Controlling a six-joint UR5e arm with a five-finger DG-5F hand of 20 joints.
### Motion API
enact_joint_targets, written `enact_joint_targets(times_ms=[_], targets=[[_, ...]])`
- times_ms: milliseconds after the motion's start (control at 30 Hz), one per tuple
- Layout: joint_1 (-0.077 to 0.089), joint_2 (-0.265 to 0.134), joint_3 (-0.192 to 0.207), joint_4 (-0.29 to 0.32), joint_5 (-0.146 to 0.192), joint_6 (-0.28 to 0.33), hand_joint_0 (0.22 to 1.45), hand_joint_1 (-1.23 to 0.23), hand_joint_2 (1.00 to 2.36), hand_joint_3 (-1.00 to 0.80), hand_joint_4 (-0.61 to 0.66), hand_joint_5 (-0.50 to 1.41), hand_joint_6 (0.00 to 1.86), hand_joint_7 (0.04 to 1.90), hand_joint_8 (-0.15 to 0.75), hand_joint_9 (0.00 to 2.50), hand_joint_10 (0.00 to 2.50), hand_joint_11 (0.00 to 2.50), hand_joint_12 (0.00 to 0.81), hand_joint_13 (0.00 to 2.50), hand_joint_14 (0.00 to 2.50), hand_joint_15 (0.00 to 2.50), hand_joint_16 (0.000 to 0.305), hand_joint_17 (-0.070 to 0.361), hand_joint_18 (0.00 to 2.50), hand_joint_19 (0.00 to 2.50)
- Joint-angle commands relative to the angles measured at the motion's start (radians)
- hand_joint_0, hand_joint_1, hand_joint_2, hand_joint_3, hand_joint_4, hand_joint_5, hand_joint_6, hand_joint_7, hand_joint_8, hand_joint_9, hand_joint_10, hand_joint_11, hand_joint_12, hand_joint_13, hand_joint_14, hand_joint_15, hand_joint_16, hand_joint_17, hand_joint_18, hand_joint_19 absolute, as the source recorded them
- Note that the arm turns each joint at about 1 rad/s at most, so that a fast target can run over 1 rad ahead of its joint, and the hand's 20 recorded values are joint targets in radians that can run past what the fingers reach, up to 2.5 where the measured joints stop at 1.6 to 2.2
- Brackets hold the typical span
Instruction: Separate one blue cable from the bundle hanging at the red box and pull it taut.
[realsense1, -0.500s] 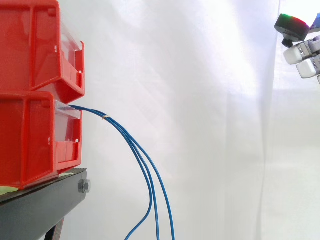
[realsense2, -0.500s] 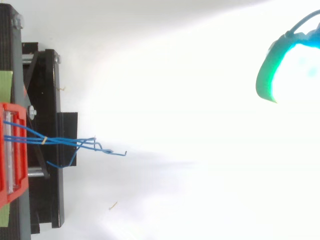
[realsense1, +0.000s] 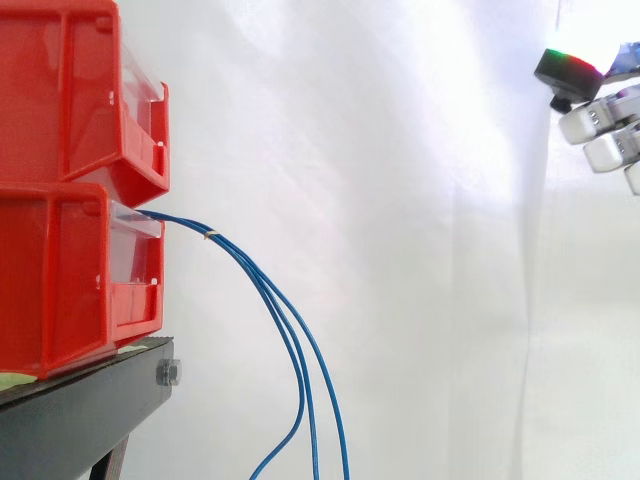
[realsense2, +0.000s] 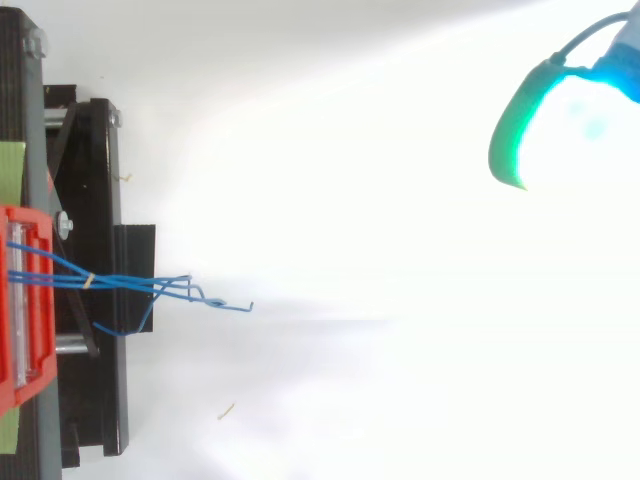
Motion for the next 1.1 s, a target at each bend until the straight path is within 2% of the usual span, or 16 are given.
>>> enact_joint_targets(times_ms=[0, 133, 200, 400, 500, 533, 600, 700, 767, 833, 933, 1067], targets=[[0.009, -0.034, 0.006, 0.034, 0.045, -0.013, 0.53, -0.58, 1.00, -0.50, 0.15, -0.21, 0.50, 0.75, 0.211, 0.52, 0.00, 0.08, 0.314, 0.54, 0.01, 0.19, 0.046, 0.103, 0.45, 0.23], [0.021, -0.086, 0.022, 0.057, 0.069, -0.037, 0.53, -0.59, 1.00, -0.50, 0.15, -0.21, 0.50, 0.75, 0.212, 0.53, 0.00, 0.08, 0.312, 0.55, 0.01, 0.19, 0.043, 0.097, 0.44, 0.21], [0.034, -0.143, 0.043, 0.075, 0.080, -0.039, 0.53, -0.60, 1.00, -0.50, 0.15, -0.20, 0.50, 0.75, 0.208, 0.54, 0.00, 0.09, 0.311, 0.55, 0.01, 0.19, 0.042, 0.094, 0.43, 0.20], [0.040, -0.235, 0.100, 0.088, 0.085, -0.039, 0.54, -0.71, 1.00, -0.50, 0.16, -0.20, 0.50, 0.76, 0.215, 0.56, 0.00, 0.11, 0.305, 0.57, 0.01, 0.19, 0.038, 0.086, 0.43, 0.18], [0.044, -0.252, 0.117, 0.100, 0.101, -0.046, 0.55, -0.75, 1.00, -0.50, 0.15, -0.20, 0.50, 0.76, 0.202, 0.57, 0.00, 0.12, 0.300, 0.58, 0.01, 0.18, 0.036, 0.080, 0.44, 0.17], [0.049, -0.267, 0.129, 0.112, 0.118, -0.062, 0.55, -0.76, 1.00, -0.50, 0.15, -0.20, 0.50, 0.76, 0.200, 0.58, 0.00, 0.12, 0.299, 0.59, 0.01, 0.19, 0.035, 0.079, 0.45, 0.17], [0.051, -0.280, 0.143, 0.115, 0.128, -0.080, 0.55, -0.77, 1.00, -0.50, 0.14, -0.20, 0.50, 0.76, 0.201, 0.58, 0.00, 0.12, 0.297, 0.60, 0.01, 0.19, 0.034, 0.077, 0.45, 0.16], [0.052, -0.307, 0.150, 0.121, 0.128, -0.102, 0.55, -0.77, 1.00, -0.50, 0.15, -0.20, 0.50, 0.76, 0.199, 0.59, 0.00, 0.12, 0.296, 0.61, 0.01, 0.19, 0.033, 0.075, 0.46, 0.16], [0.052, -0.342, 0.167, 0.134, 0.124, -0.103, 0.55, -0.78, 1.00, -0.50, 0.14, -0.20, 0.50, 0.76, 0.199, 0.59, 0.00, 0.12, 0.294, 0.61, 0.01, 0.19, 0.033, 0.074, 0.46, 0.16], [0.052, -0.356, 0.177, 0.140, 0.124, -0.103, 0.55, -0.79, 1.00, -0.50, 0.15, -0.20, 0.50, 0.77, 0.200, 0.59, 0.00, 0.13, 0.293, 0.62, 0.01, 0.20, 0.033, 0.074, 0.47, 0.17], [0.054, -0.358, 0.178, 0.152, 0.128, -0.112, 0.55, -0.80, 1.00, -0.50, 0.15, -0.20, 0.50, 0.77, 0.202, 0.59, 0.00, 0.13, 0.290, 0.62, 0.01, 0.20, 0.033, 0.074, 0.47, 0.17], [0.060, -0.358, 0.178, 0.174, 0.167, -0.197, 0.55, -0.80, 1.00, -0.50, 0.15, -0.19, 0.50, 0.77, 0.203, 0.60, 0.00, 0.13, 0.286, 0.63, 0.01, 0.21, 0.033, 0.074, 0.48, 0.19]])
